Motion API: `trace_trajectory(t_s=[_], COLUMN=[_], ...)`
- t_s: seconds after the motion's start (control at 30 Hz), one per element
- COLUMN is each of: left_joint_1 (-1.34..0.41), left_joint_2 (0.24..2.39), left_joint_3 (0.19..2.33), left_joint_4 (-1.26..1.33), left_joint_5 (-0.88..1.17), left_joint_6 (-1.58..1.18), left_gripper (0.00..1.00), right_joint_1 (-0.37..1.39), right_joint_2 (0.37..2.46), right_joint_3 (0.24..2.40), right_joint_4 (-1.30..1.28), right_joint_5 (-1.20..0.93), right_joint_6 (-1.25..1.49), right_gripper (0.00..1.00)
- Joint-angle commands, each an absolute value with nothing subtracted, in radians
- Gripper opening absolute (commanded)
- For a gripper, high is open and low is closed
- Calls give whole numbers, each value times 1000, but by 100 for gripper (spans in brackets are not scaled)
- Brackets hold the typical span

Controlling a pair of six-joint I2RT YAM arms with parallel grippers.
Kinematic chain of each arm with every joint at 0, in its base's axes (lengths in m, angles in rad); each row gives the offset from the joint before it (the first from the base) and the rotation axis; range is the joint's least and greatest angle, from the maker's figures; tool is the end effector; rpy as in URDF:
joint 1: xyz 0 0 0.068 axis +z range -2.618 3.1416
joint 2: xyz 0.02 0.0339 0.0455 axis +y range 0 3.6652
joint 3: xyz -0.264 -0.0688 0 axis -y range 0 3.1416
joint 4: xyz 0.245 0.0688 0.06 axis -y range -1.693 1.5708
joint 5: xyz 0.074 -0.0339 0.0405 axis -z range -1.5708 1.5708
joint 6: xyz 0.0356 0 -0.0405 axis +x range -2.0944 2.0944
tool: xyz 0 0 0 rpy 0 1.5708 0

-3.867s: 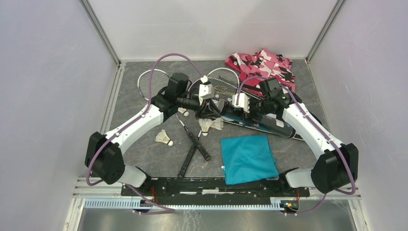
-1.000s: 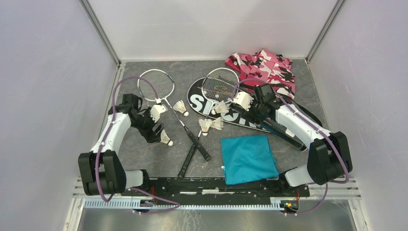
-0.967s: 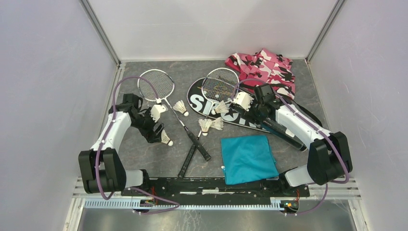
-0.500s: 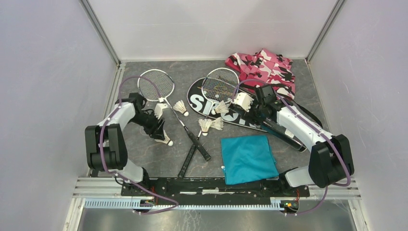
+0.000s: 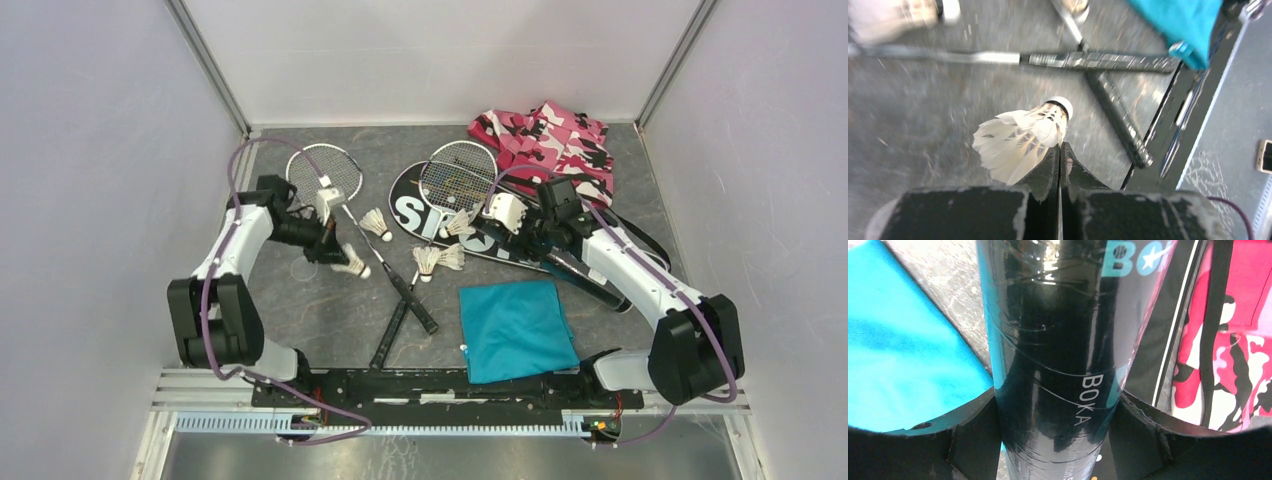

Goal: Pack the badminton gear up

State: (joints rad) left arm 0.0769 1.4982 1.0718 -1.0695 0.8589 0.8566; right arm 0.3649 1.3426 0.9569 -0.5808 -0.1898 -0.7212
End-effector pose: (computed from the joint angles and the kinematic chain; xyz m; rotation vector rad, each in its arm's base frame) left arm 0.2573 -0.0072 0.2331 0.9961 2.3108 -0.9865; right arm 0.2515 0.1033 0.2444 -1.3626 2.1132 0.0966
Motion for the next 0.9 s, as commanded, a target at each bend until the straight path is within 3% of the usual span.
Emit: trace_trajectory(t_s=[0.0,0.37,0.87], left_joint_1=[60,-329,-485], left_joint_2=[1369,1311,1397], left_joint_3=[1201,1272,1247], left_joint_4=[-1045,-474,-309], left_joint_5=[1117,948,832], left_joint_6=[758,237,168], left_gripper=[2,2,2], right_joint_1=[379,462,477], right_joint_2=[1299,1272,1247], right_joint_3=[981,1014,1025], right_joint_4=[-536,-558,-556], right_joint_5=[-330,-444,-517], right_joint_6=[-766,-816,-819], right_gripper=[25,25,25])
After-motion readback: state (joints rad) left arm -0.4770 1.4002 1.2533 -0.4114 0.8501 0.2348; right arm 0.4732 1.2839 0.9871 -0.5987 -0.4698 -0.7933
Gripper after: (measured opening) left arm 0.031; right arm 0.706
